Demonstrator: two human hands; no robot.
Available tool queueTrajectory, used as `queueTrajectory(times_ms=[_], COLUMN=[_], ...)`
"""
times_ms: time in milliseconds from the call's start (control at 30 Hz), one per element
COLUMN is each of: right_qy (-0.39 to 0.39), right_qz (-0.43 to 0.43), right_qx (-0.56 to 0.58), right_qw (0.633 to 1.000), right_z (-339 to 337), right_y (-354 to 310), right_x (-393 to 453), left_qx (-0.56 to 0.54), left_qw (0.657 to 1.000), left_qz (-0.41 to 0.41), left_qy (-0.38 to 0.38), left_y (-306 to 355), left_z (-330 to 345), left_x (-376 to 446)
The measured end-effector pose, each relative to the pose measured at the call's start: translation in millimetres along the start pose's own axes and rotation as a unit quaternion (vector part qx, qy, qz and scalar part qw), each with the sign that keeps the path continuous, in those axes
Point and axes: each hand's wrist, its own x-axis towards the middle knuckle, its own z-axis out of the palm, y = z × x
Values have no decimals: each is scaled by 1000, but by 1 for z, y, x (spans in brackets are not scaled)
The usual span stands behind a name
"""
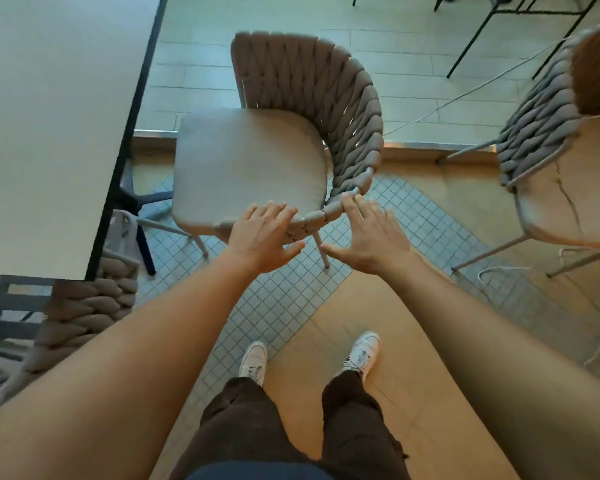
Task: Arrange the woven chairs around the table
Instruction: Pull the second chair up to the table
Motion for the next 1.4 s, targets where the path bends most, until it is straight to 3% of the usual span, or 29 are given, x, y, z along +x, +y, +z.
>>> queueTrajectory(times_ms=[267,533,833,1133,1400], right_qy=[-32,-62,-86,-114,-96], right_qz=[-125,-217,-243,-383,-488], right_qx=[-57,-111,-83,-219,-244], right_qw=[990,968,963,890,833], right_z=[6,14,24,36,44], right_y=[62,74,89,107,100], right_x=[55,112,169,225,251], left_qx=[-8,-34,-41,-41,21], left_qw=[995,986,986,971,982], left_qz=[-97,-158,-152,-191,-163], left_qy=[-15,-31,-61,-139,-95], left_y=[52,69,51,51,40], left_z=[30,52,73,100,113], left_x=[30,54,106,152,155])
